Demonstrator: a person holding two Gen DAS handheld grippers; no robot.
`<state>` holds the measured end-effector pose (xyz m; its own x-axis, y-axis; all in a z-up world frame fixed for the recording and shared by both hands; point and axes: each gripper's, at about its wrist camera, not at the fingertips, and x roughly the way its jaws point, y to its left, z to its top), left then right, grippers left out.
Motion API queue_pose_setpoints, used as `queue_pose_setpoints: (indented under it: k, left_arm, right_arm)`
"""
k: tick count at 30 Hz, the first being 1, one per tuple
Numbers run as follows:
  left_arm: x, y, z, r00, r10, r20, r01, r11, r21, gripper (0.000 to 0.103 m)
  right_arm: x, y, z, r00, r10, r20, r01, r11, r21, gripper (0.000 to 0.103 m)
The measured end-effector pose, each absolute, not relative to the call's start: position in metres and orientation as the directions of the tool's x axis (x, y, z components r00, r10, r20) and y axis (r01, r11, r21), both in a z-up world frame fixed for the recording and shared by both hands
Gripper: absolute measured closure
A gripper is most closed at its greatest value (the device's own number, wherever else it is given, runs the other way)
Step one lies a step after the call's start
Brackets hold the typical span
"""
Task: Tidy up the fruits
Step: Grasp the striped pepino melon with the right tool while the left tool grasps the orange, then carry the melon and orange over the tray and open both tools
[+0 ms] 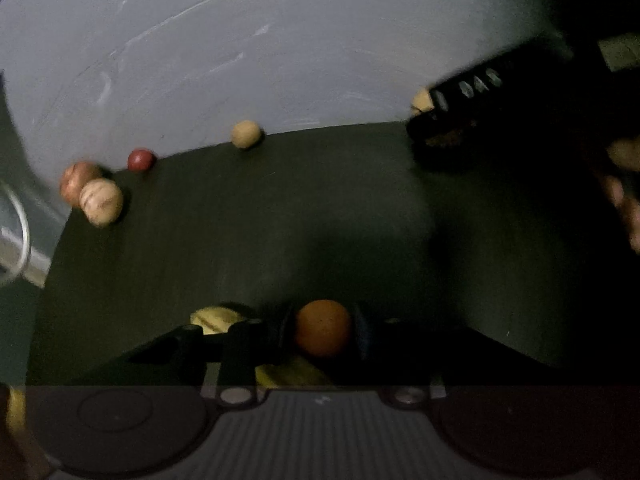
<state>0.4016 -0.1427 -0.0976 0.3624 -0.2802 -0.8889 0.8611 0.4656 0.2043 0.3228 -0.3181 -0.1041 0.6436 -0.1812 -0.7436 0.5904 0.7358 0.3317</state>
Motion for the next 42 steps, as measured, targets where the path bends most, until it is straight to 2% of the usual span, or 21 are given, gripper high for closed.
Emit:
queue_pose_setpoints:
  k: [11, 18, 31, 37, 42]
  left_arm:
    - [0.421, -0.117, -0.092, 0.255, -0.367, -0.895, 0.661, 0.741, -0.115, 0.070]
    - [0.411, -0.083, -0.080, 0.298, -0.432, -0.851, 0.497, 0.832, -0.247, 0.070]
    - [0.366, 0.006, -0.039, 0.487, -0.380, -0.786, 0.267, 0.922, -0.281, 0.070]
    - [0.347, 0.057, -0.035, 0.537, -0.305, -0.787, 0.136, 0.952, -0.276, 0.070]
    - [0.331, 0.099, -0.041, 0.561, -0.194, -0.805, -0.002, 0.972, -0.235, 0.070]
  right_arm:
    - [0.310, -0.296, -0.093, 0.676, -0.092, -0.731, 0.481, 0.807, 0.343, 0.048]
    - [0.295, -0.273, -0.077, 0.705, -0.042, -0.708, 0.364, 0.878, 0.310, 0.048]
    - [0.281, -0.194, -0.063, 0.707, 0.141, -0.693, 0.075, 0.959, 0.272, 0.048]
    - [0.278, -0.149, -0.064, 0.672, 0.234, -0.702, -0.063, 0.963, 0.261, 0.048]
    - [0.276, -0.112, -0.073, 0.608, 0.289, -0.739, -0.169, 0.957, 0.236, 0.048]
